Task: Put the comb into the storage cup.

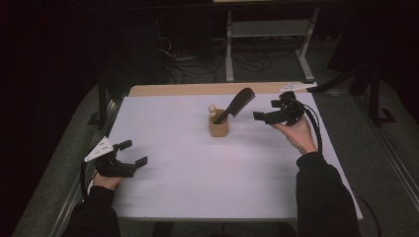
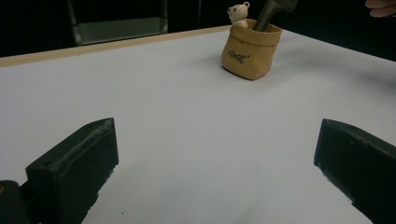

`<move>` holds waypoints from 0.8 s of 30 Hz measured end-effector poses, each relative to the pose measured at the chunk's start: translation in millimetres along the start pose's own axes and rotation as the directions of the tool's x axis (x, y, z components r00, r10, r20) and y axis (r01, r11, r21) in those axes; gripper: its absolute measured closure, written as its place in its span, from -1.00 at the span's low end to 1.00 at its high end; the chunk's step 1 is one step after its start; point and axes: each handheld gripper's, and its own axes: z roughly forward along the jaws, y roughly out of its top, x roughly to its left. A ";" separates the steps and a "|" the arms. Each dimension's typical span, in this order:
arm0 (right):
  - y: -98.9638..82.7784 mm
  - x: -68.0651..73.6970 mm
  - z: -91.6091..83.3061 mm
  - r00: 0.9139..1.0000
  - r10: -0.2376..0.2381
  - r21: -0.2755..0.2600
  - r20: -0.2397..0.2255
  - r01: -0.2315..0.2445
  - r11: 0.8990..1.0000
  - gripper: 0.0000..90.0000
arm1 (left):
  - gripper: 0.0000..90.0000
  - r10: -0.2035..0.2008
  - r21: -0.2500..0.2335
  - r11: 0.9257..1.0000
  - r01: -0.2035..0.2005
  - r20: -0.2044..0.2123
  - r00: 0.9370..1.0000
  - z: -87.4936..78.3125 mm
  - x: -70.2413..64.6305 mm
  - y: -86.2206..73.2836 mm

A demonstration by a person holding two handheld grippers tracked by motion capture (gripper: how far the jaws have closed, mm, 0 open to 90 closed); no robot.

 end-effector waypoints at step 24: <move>-41.3 3.8 -9.9 1.000 -0.001 0.014 0.019 0.001 1.000 -1.00 | -1.00 0.003 -0.012 1.000 -0.003 -0.011 1.000 -1.6 0.5 -0.2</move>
